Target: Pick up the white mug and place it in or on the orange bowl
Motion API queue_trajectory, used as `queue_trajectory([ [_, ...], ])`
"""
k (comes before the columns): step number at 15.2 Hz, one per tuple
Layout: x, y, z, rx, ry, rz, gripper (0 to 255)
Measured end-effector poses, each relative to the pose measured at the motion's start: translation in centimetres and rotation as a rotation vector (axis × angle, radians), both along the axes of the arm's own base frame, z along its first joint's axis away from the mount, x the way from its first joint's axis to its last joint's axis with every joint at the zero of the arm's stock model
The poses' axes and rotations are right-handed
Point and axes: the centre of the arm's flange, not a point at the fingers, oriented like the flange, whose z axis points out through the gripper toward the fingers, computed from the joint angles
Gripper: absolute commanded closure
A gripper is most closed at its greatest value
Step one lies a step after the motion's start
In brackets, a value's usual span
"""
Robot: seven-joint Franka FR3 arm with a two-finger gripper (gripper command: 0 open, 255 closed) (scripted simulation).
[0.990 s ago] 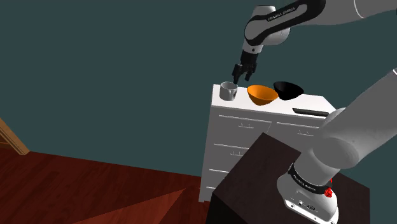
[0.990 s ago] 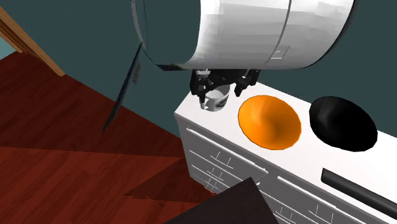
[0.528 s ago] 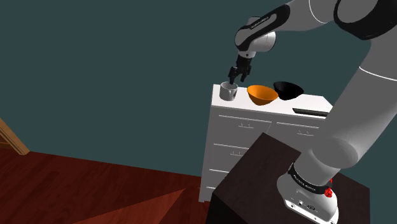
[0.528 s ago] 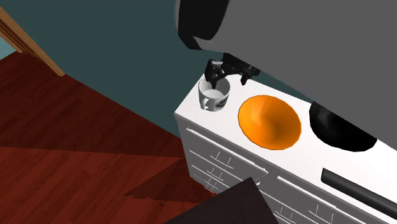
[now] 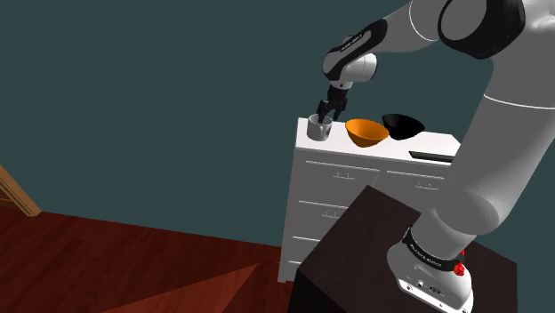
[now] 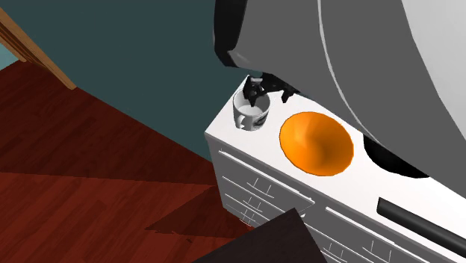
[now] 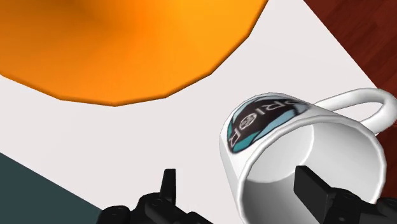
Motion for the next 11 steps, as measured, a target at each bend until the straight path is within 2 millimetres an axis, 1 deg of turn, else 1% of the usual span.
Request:
queue_trajectory([
  [2, 0.11, 0.0, -1.03, 0.0, 0.0, 0.0, 0],
  [8, 0.16, 0.05, -1.35, 0.0, 0.0, 0.0, 0],
  [9, 0.16, 0.05, -1.35, 0.0, 0.0, 0.0, 255],
  [11, 0.16, 0.05, -1.35, 0.0, 0.0, 0.0, 255],
])
